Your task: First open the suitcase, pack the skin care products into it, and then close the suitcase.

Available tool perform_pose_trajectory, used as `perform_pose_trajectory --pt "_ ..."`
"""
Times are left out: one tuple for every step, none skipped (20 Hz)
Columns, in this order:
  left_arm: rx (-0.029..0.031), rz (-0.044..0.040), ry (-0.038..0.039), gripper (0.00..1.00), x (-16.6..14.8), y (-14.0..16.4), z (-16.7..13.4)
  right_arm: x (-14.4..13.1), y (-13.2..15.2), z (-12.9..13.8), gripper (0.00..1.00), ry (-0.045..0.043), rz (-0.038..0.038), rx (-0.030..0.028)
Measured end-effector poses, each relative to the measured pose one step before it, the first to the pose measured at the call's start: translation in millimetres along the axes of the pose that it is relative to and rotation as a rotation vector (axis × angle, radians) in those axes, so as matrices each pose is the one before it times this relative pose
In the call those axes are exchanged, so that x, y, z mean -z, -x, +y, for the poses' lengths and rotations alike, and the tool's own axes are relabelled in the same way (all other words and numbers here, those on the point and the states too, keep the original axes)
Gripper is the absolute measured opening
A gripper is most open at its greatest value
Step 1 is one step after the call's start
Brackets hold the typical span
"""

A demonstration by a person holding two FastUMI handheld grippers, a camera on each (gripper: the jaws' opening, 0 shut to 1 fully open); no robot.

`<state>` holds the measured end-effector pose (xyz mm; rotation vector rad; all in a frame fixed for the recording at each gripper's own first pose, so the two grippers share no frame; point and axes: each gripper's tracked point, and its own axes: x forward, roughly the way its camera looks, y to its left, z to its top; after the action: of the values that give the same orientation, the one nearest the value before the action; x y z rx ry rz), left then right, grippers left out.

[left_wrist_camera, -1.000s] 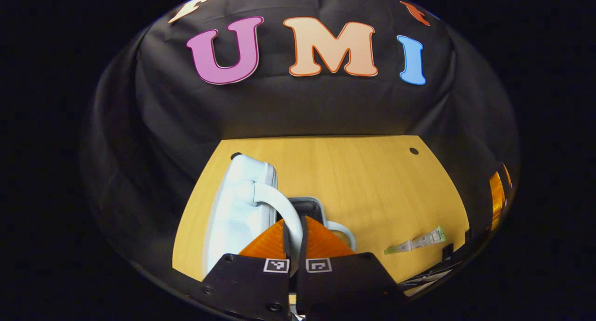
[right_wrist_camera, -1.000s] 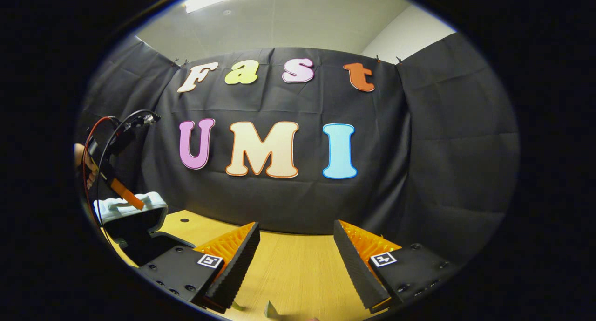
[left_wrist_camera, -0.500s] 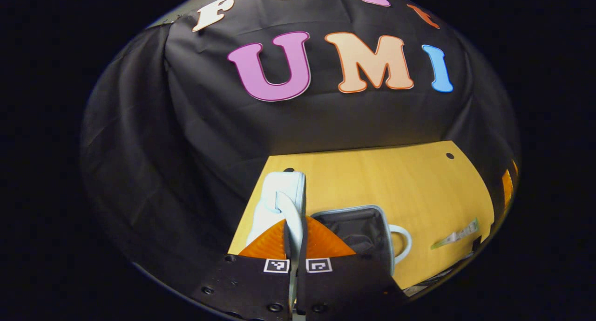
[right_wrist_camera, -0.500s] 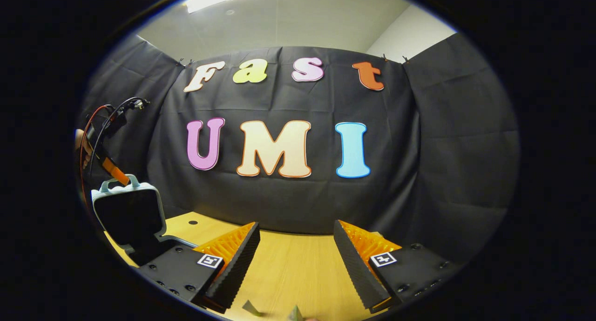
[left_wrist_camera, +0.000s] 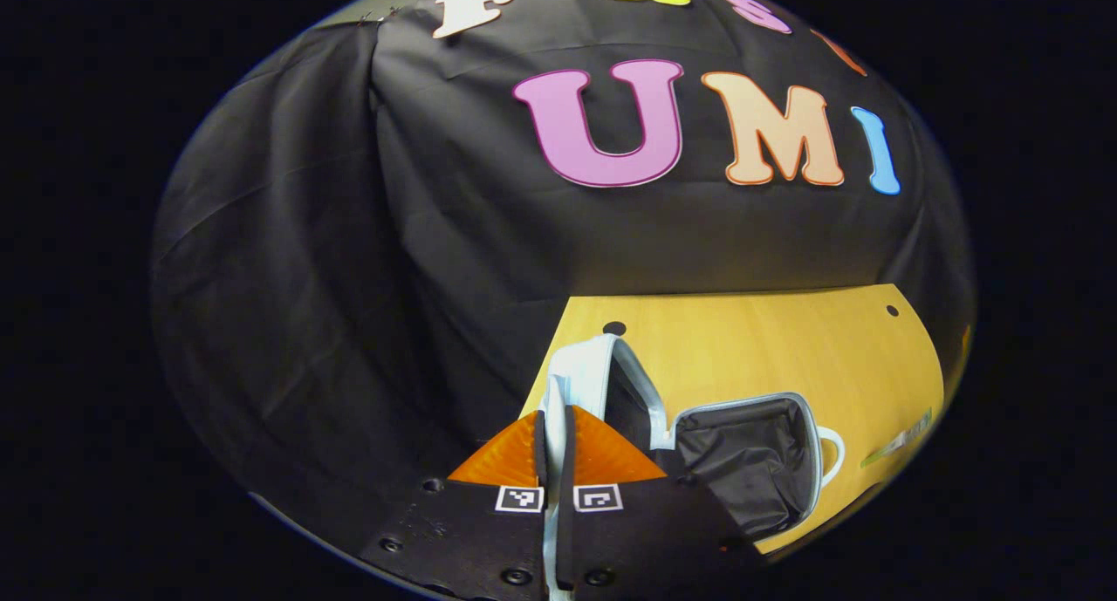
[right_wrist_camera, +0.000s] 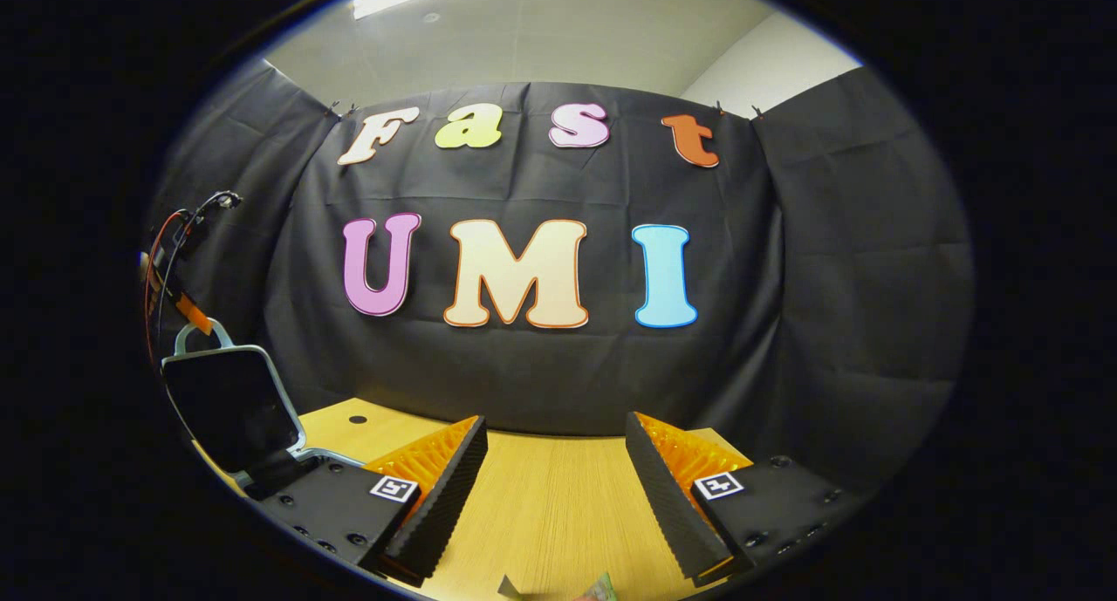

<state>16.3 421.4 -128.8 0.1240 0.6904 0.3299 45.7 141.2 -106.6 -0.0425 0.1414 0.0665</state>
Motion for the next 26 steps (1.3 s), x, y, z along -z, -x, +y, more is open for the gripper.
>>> perform_pose_trajectory --pt "-0.00477 0.00917 0.01996 0.0 5.44 -6.11 11.11 -0.98 0.79 2.92 0.99 0.01019 -0.00161 0.0048" --pt "-0.00595 0.01043 0.01158 0.0 5.45 -5.07 8.94 -0.11 0.56 3.42 0.99 0.01042 0.00033 0.00233" --pt "-0.00428 0.01091 0.01162 0.0 7.05 -7.62 11.76 -0.14 0.59 2.94 0.99 0.00921 0.00091 0.00297" --pt "-0.00987 0.00964 0.00801 0.0 7.68 -6.18 9.13 -0.02 0.48 2.78 0.99 0.00707 0.00286 0.00269" --pt "-0.00519 0.01125 0.00812 0.0 6.33 -7.39 8.46 1.57 0.93 2.66 0.99 0.00548 0.00489 0.00193" --pt "-0.00778 0.01462 0.00878 0.0 7.91 -5.06 10.44 0.93 1.04 1.98 0.99 0.00559 0.00408 0.00157" --pt "-0.01235 0.01651 0.01169 0.0 11.3 -7.37 9.78 0.61 0.83 2.51 0.99 0.00862 0.00458 0.00044" --pt "-0.00943 0.01706 0.01656 0.0 8.8 -8.05 8.19 0.39 0.67 3.06 0.99 0.00949 0.00509 -0.00153" --pt "-0.00948 0.01691 0.01837 0.0 8.9 -9.61 5.32 1.35 1.21 3.28 0.99 0.0084 0.00422 -0.00298" --pt "-0.00928 0.0169 0.02013 0.0 8.82 -9.92 7.77 -0.24 0.25 2.64 0.99 0.00677 0.00358 -0.00255" --pt "-0.00652 0.01586 0.02071 0.0 10.13 -9.07 6.05 -0.28 1.18 1.96 0.99 0.00828 0.00185 -0.0014" --pt "-0.00688 0.01469 0.0178 0.0 8.1 -8.55 6.07 -0.14 0.35 1.95 0.99 0.01075 0.00146 -0.00151" --pt "-0.00733 0.01382 0.01063 0.0 8.21 -8.34 4.19 -0.11 0.32 1.71 0.99 0.01068 0.0013 -0.00005" --pt "-0.01551 0.0069 0.00348 0.0 5.62 -8.77 4.35 -0.97 -0.04 1.08 0.99 0.00759 -0.00117 -0.0002" --pt "-0.01308 0.00991 -0.00884 0.0 6.38 -9.0 -1.52 -1.27 -0.24 1.06 0.99 0.00453 -0.00029 -0.00185" --pt "-0.01535 0.00825 -0.01078 0.0 5.54 -7.23 0.26 -0.32 -0.7 0.35 0.99 0.0033 0.00295 0.00032" --pt "-0.01343 0.00218 -0.00933 0.01 8.33 -9.4 0.42 2.55 0.72 -0.35 0.99 0.00224 0.00699 0.00298" --pt "-0.01148 0.00595 -0.00024 0.05 6.15 -8.04 0.19 1.88 -1.24 -0.84 0.99 -0.00038 0.01223 0.0033" --pt "-0.02165 0.00365 0.00037 0.06 5.16 -3.1 6.0 2.6 -0.93 -0.3 0.99 0.0007 0.01404 0.0054" --pt "-0.03247 -0.00979 0.00438 0.11 -0.82 -1.36 5.36 0.86 -0.35 -1.05 0.99 0.00596 0.00912 0.00569" --pt "0.00431 -0.0122 0.02734 0.13 -0.5 -1.96 -2.53 0.17 -0.68 -0.03 1.0 0.00654 0.00563 0.0005" --pt "0.01077 -0.011 0.04286 0.17 -1.59 2.79 -2.56 -1.36 -0.52 0.67 0.99 0.00285 0.00239 -0.00179" --pt "0.01488 -0.01003 0.04061 0.18 -1.23 2.96 -1.45 -3.21 -0.03 0.95 0.99 -0.00286 -0.00165 -0.00671" --pt "0.01082 -0.02881 0.03193 0.34 -6.54 5.42 -3.46 -4.98 0.3 2.82 1.0 -0.00879 -0.00746 -0.01509" --pt "0.00707 -0.03965 0.03477 0.47 0.79 0.02 -5.25 -5.11 -0.51 2.44 0.99 -0.01054 -0.01088 -0.01688" --pt "0.00997 -0.04877 0.02412 0.61 -4.59 3.46 -6.09 -5.15 -1.33 -0.44 0.99 -0.01169 -0.01574 -0.01405"
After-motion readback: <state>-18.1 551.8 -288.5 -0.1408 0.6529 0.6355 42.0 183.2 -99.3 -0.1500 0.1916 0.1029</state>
